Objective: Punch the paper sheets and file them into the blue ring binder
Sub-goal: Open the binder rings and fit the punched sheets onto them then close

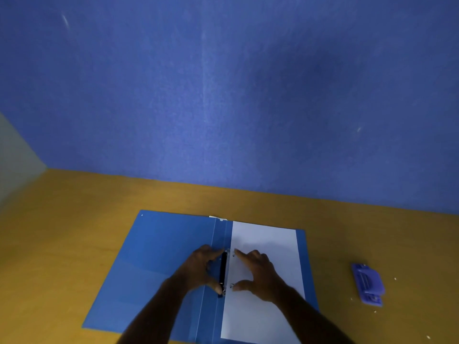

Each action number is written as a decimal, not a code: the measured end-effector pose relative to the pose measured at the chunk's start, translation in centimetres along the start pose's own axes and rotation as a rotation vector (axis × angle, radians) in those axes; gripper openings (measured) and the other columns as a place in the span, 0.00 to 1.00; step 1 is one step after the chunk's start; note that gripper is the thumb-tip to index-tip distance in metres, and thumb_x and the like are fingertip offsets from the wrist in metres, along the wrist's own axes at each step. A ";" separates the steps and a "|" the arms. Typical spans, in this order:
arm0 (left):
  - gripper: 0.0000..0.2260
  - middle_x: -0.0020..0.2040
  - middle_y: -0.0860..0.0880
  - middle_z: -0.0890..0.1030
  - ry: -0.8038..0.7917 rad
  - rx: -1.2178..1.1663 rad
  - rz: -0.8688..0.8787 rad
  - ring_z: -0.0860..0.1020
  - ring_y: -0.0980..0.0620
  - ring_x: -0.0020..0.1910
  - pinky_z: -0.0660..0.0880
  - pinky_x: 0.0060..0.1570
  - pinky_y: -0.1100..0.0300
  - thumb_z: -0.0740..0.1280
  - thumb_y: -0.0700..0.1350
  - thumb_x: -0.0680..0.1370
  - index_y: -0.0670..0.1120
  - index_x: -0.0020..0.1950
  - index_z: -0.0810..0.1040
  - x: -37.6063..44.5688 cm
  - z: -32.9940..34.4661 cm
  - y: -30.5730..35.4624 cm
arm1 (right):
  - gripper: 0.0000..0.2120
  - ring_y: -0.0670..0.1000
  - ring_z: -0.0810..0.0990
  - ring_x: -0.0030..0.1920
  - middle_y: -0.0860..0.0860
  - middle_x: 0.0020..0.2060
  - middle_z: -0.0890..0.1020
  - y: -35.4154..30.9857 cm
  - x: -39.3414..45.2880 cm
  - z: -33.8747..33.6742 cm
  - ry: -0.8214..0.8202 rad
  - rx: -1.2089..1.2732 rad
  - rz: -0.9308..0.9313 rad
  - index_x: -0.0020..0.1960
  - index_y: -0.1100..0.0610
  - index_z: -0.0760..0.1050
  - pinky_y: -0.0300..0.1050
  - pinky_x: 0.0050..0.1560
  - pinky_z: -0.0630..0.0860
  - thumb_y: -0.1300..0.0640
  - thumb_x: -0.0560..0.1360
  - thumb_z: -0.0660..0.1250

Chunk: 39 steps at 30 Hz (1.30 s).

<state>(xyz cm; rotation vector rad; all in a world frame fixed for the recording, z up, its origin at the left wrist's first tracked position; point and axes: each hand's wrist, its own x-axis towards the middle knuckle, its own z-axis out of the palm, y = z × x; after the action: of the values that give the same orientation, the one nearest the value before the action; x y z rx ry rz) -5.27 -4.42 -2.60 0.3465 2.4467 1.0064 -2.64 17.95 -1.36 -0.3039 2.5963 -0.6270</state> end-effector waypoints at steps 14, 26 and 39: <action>0.49 0.50 0.52 0.74 -0.004 0.116 -0.036 0.73 0.53 0.48 0.74 0.47 0.62 0.82 0.56 0.57 0.58 0.75 0.64 0.0 0.2 0.9 | 0.43 0.54 0.64 0.65 0.53 0.66 0.67 -0.6 0.4 0.2 0.009 -0.038 0.013 0.77 0.41 0.50 0.54 0.62 0.66 0.32 0.69 0.65; 0.14 0.42 0.49 0.82 0.211 -0.071 -0.270 0.80 0.53 0.41 0.79 0.40 0.58 0.74 0.57 0.70 0.48 0.47 0.81 0.4 0.7 2.1 | 0.55 0.50 0.66 0.66 0.49 0.69 0.66 0.1 -0.1 0.0 -0.032 0.089 0.072 0.77 0.48 0.48 0.53 0.67 0.66 0.29 0.60 0.71; 0.15 0.41 0.50 0.81 0.211 -0.101 -0.458 0.79 0.55 0.39 0.73 0.30 0.62 0.76 0.54 0.65 0.47 0.44 0.80 1.4 1.3 3.4 | 0.60 0.52 0.65 0.69 0.49 0.71 0.64 -0.2 -0.5 -0.3 -0.066 0.108 0.084 0.77 0.48 0.47 0.56 0.70 0.64 0.29 0.57 0.73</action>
<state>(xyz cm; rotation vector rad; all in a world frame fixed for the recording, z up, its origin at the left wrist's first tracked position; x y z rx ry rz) -5.61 -0.71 -1.45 -0.3583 2.4765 0.9924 -2.37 18.06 -0.85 -0.1769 2.4876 -0.7124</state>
